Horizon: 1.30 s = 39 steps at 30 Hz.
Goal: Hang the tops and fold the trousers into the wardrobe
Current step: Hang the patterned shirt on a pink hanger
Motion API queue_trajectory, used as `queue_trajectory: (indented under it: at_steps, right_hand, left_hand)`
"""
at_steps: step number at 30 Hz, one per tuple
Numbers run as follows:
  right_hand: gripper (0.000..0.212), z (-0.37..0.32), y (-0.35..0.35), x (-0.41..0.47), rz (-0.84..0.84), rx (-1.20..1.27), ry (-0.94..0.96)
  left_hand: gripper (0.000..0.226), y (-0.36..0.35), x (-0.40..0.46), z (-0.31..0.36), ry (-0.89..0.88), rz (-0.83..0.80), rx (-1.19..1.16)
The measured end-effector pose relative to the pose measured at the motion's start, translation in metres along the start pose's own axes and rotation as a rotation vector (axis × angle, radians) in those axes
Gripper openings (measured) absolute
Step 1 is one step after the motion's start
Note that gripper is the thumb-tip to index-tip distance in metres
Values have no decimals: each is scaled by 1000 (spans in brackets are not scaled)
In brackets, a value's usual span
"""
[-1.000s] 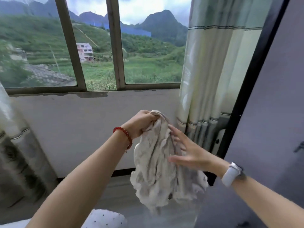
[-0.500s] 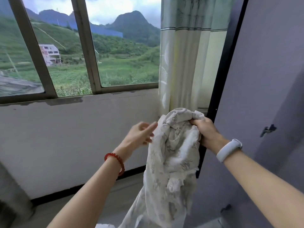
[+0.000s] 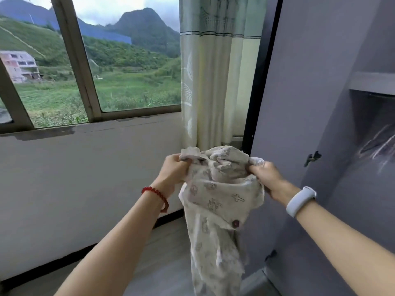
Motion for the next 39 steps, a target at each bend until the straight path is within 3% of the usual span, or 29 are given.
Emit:
queue_trajectory:
  at_steps: [2, 4, 8, 11, 13, 15, 17, 19, 22, 25, 27, 28, 30, 31, 33, 36, 37, 39]
  right_hand:
    - [22, 0, 21, -5, -18, -385, -35]
    - [23, -7, 25, -12, -69, -561, 6]
    - [47, -36, -2, -23, -277, -349, 226]
    - [30, -40, -20, -23, -343, -389, 267]
    - [21, -37, -14, -14, -250, -601, 283]
    - [21, -34, 17, 3, 19, -736, 274]
    - [23, -34, 49, 8, 268, -698, 206]
    - [30, -37, 55, 9, 268, -709, 230]
    - [38, -46, 19, 3, -63, -498, 299]
    - [40, -41, -18, -7, -357, -69, -67]
    - [55, -38, -28, -12, -472, 134, -279]
    - [58, -38, -29, -13, -500, 216, -323]
    - [41, -35, -33, -12, -536, 325, -332]
    - [33, -32, -35, -12, -561, 327, -321]
    - [42, -23, -40, -14, -603, 301, -353]
    - [28, -7, -35, -11, -585, 208, -409]
    - [25, -4, -30, -8, -541, 156, -400]
    - [28, -2, -18, 1, -443, 122, -348]
  left_hand:
    - [21, 15, 8, 16, -63, 25, -105]
    - [19, 12, 9, 34, -131, -37, -73]
    - [23, -15, 5, 71, -309, 1, 267]
    - [22, -24, 0, 94, -403, 74, 347]
    - [15, -18, 3, 95, -363, 93, 264]
    - [15, -1, 10, 85, -244, 140, 124]
    - [12, 14, 14, 71, -122, 139, -50]
    - [12, 18, 16, 64, -89, 79, -103]
    - [10, 3, 12, 68, -130, -61, -127]
    - [14, -18, 0, 80, -245, -166, -79]
    - [21, -26, -13, 87, -417, -193, 62]
    - [22, -29, -20, 90, -501, -209, 143]
    - [19, -38, -32, 85, -600, -269, 282]
    - [20, -41, -37, 79, -613, -300, 341]
    - [31, -46, -44, 63, -602, -407, 406]
    - [32, -49, -57, 36, -576, -629, 326]
    - [25, -46, -58, 28, -536, -620, 261]
    - [11, -37, -51, 10, -457, -454, 123]
Point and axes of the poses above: each hand's wrist, its own x-axis towards the middle knuckle, its own y-axis out of the back of the hand, z = x × y, the point moved 4 cm from there along x, towards the middle knuckle, and after that the axes turned 12 degrees about x, right-handed, at the moved point
